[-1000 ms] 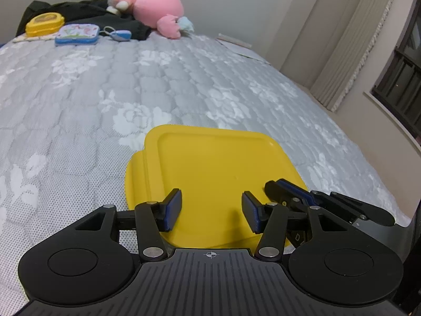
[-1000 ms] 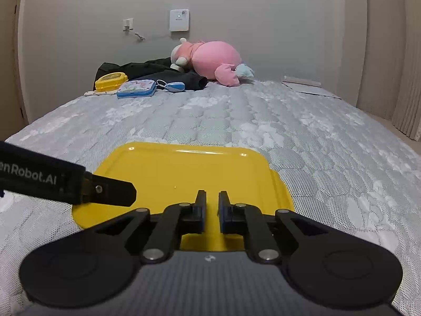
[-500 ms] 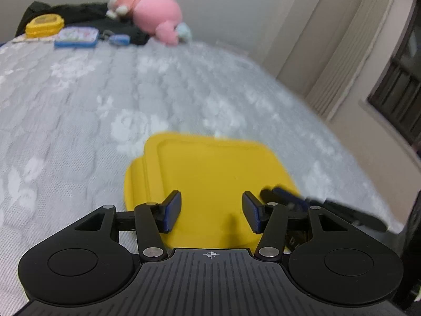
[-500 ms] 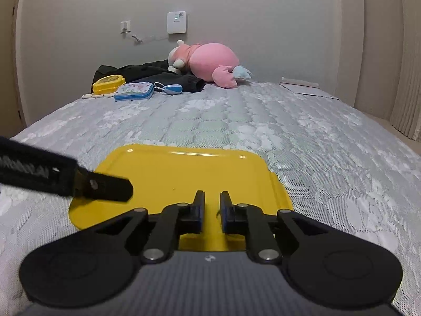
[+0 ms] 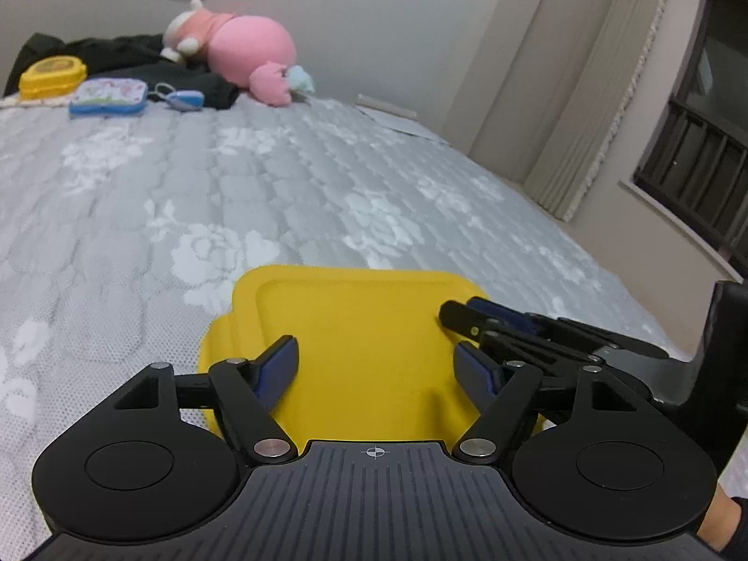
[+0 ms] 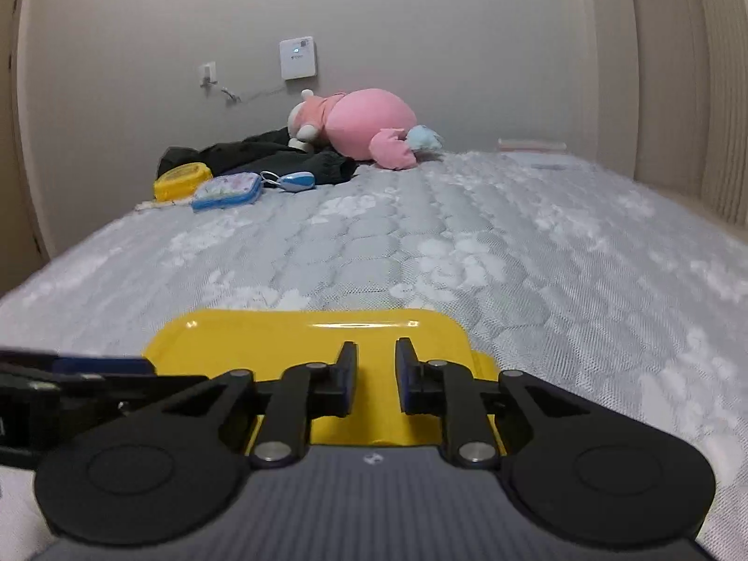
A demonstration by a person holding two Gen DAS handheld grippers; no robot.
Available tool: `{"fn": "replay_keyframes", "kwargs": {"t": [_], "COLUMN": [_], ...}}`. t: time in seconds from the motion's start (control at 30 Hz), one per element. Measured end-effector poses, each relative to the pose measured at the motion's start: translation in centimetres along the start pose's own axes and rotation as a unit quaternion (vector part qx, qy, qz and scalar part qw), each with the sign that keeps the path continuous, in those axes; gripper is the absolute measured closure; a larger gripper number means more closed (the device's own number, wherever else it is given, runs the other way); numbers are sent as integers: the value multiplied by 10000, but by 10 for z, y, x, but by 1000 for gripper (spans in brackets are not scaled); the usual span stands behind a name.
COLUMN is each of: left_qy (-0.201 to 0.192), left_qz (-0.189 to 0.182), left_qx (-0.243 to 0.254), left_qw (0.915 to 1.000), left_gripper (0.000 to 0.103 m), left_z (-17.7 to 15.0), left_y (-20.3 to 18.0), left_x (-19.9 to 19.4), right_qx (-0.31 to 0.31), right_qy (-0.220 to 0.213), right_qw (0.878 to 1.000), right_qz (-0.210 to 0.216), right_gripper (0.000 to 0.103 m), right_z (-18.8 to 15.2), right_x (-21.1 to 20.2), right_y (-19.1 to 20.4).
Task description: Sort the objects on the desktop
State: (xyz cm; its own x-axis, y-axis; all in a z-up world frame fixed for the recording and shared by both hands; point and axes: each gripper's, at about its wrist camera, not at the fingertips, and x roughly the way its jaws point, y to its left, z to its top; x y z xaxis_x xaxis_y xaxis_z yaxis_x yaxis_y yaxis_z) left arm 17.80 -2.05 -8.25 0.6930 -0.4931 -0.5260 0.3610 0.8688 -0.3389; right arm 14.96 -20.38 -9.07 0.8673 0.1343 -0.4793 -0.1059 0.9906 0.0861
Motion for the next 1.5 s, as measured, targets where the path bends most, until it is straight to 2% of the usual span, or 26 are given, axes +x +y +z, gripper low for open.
{"fn": "replay_keyframes", "kwargs": {"t": [0.07,0.2,0.63,0.7,0.77,0.8,0.83,0.87,0.93,1.0,1.03,1.1,1.2,1.3,1.4,1.5], "left_qy": [15,35,17,-15,-120,-185,-236,-263,-185,-50,21,172,338,364,349,406], "left_qz": [-25,10,-106,-82,44,79,69,31,-173,-515,-674,-850,-720,-836,-932,-850], "left_qx": [-69,-25,-248,-352,-472,-612,-815,-1088,-1747,-2384,-2630,-2864,-2780,-2786,-2738,-2739], "left_qw": [10000,10000,9996,9993,9988,9979,9964,9937,9843,9698,9624,9542,9573,9561,9566,9571], "left_gripper": [24,25,25,25,24,19,16,15,15,16,18,18,17,12,12,12], "left_z": [1,0,0,1,5,7,10,11,12,9,7,4,4,6,9,9], "left_y": [2,0,6,9,14,19,26,36,57,76,83,88,86,87,89,91], "left_x": [-1,-3,-12,-20,-33,-41,-47,-52,-52,-46,-41,-32,-22,-20,-19,-15], "right_qx": [-102,-306,-885,-825,-590,-385,-130,163,859,1129,1218,1397,1663,1928,2191,2452], "right_qy": [-17,-52,-97,-11,28,-20,-99,-160,-149,-100,-75,-24,53,130,207,283], "right_qw": [9999,9995,9957,9962,9977,9985,9988,9983,9946,9923,9914,9894,9857,9810,9755,9690], "right_qz": [-31,-94,-260,-269,-333,-390,-466,-537,-569,-507,-469,-393,-279,-164,-49,65], "right_gripper": [83,75,71,71,66,58,52,50,50,50,50,50,51,59,56,56], "right_z": [-1,-4,-11,-14,-9,-5,-2,1,6,5,4,3,0,-2,-5,-8], "right_x": [-1,-4,-16,-19,-29,-37,-44,-51,-59,-59,-57,-55,-52,-48,-45,-42], "right_y": [1,4,11,25,17,9,0,-10,-34,-40,-41,-43,-46,-49,-52,-55]}}
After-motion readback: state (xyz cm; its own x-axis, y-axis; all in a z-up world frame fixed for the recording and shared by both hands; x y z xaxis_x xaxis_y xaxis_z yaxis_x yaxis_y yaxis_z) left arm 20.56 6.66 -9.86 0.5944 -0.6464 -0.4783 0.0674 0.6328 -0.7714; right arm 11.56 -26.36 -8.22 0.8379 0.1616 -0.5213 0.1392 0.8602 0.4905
